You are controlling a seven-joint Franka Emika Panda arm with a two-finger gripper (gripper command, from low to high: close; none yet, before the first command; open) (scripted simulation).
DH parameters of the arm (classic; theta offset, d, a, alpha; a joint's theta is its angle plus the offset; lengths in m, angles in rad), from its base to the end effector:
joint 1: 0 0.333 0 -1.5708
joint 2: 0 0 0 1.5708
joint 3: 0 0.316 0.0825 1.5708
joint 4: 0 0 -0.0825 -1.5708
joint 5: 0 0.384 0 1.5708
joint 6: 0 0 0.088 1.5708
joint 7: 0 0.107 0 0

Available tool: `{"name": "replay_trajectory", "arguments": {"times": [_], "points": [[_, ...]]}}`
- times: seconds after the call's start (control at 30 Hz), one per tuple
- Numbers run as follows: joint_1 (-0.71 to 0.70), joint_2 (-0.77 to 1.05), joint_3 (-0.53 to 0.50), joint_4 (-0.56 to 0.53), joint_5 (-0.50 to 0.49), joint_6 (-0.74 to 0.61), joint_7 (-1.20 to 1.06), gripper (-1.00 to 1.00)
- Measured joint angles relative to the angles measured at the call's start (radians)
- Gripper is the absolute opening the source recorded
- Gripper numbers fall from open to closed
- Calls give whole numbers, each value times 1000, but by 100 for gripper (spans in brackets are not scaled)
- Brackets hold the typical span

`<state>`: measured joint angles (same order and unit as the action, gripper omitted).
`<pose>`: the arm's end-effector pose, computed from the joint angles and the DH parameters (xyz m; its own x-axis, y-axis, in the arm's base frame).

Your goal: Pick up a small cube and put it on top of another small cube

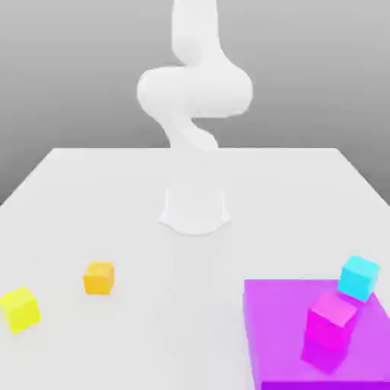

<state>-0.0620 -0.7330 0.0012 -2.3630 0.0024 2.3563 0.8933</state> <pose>0.3743 -0.0226 0.6611 0.4200 -0.8070 0.4150 -0.6197 -0.5892 -0.5184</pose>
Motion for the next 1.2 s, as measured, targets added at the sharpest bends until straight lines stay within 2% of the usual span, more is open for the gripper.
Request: {"name": "replay_trajectory", "arguments": {"times": [0.47,0.67,0.97,1.0,1.2], "points": [[-387,459,-4,-402,-2,371,631,0],[-518,648,-38,-569,-12,525,899,0],[-567,969,-3,-544,38,786,907,0],[-570,987,-1,-540,36,801,908,-100],[-571,997,0,-538,35,810,910,-100]]}}
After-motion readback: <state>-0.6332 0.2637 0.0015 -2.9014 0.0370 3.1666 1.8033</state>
